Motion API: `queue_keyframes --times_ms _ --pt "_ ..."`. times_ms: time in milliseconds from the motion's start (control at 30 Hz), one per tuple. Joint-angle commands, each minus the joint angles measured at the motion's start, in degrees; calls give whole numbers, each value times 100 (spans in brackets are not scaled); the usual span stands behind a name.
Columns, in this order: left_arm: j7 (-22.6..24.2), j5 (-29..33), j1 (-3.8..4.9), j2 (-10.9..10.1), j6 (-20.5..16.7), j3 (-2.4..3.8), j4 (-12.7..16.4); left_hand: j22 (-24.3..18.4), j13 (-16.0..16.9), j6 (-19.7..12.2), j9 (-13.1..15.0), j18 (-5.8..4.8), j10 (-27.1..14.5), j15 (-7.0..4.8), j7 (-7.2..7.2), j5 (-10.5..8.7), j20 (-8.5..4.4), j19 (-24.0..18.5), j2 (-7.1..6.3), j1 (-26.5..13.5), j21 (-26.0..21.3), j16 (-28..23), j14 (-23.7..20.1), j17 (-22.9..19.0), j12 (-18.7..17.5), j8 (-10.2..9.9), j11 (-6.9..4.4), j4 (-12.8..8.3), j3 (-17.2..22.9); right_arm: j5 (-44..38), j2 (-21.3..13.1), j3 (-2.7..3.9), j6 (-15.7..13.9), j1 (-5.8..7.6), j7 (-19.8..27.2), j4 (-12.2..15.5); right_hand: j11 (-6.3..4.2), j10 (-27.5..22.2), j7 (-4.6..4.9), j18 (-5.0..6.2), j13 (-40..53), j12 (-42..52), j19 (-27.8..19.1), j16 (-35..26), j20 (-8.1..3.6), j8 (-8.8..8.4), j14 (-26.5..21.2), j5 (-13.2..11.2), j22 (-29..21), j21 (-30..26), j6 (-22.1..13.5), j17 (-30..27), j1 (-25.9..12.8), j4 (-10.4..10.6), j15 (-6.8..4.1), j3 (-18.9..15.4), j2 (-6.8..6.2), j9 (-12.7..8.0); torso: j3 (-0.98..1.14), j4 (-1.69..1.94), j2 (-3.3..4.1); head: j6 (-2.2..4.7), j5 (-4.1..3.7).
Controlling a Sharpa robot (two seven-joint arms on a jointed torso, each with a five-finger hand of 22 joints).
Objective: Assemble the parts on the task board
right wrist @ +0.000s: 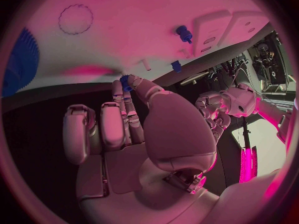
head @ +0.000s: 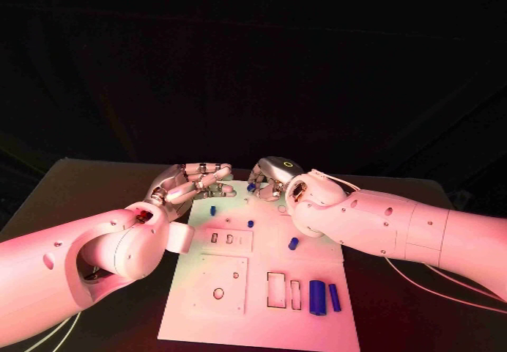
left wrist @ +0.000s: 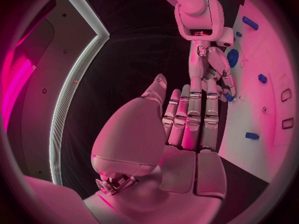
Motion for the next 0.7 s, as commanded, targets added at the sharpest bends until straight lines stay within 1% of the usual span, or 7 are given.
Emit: queue_keyframes --times_ms 33,200,333,367,467,600,700 --pt "41 -24 11 17 92 6 1 4 -2 12 -6 69 2 -1 32 25 -5 -5 49 -4 27 21 -23 10 -22 -24 26 -24 15 -21 23 -4 183 -5 -49 -33 9 -116 22 8 -35 -42 -64 -54 17 -63 165 -7 107 -45 -101 -40 -49 34 32 5 -50 -26 -3 9 1 -9 -2" --pt "39 -24 16 18 86 6 -34 4 -2 10 -6 69 0 0 34 24 -5 -7 47 -3 27 21 -28 12 -27 -28 28 -26 14 -31 47 -7 234 -7 -81 -72 65 -287 69 40 -69 -107 -166 -135 55 -131 130 -50 -36 -142 -205 -165 -114 80 79 -2 -121 -32 -1 5 4 -11 1" --pt "39 -24 21 16 83 6 -51 4 -2 10 -6 69 0 0 34 24 -5 -7 47 -3 27 21 -28 12 -27 -28 28 -26 14 -37 54 -10 198 -8 -95 -95 160 -589 159 108 -124 -185 -380 -318 124 -242 51 -123 -344 -355 -527 -422 -194 137 158 -80 -251 -90 -4 6 4 -12 3" --pt "38 -24 23 16 84 6 -54 4 -2 10 -6 69 0 0 34 24 -5 -7 47 -3 27 21 -28 12 -27 -28 28 -26 14 -39 49 -10 157 -8 -97 -91 171 -667 158 125 -132 -183 -425 -357 141 -240 35 -130 -408 -404 -619 -476 -194 143 167 -111 -284 -107 -5 7 6 -11 1" --pt "37 -24 25 16 85 6 -59 4 -2 10 -6 69 0 0 34 24 -5 -7 47 -3 27 21 -28 12 -27 -28 28 -26 14 -41 15 -11 60 -8 -96 -44 182 -738 163 137 -136 -168 -456 -389 156 -235 25 -126 -455 -443 -684 -523 -194 151 175 -156 -317 -116 -3 7 7 -11 2" --pt "36 -24 27 7 83 6 -62 4 -2 10 -6 69 0 0 34 24 -5 -7 47 -3 27 21 -28 12 -27 -28 28 -26 14 -45 -125 -11 -54 -8 -99 129 179 -750 157 136 -132 -146 -450 -390 160 -222 26 -123 -447 -443 -682 -524 -194 154 174 -182 -335 -113 -2 0 4 -4 9" --pt "35 -24 28 -7 77 6 -58 4 -2 10 -6 69 0 0 34 24 -5 -7 47 -3 27 21 -28 12 -27 -28 28 -26 14 -44 -354 -6 -147 -3 -114 381 167 -726 144 131 -119 -88 -428 -375 160 -203 35 -88 -418 -431 -653 -508 -181 164 167 -204 -331 -102 -2 -13 1 8 21"
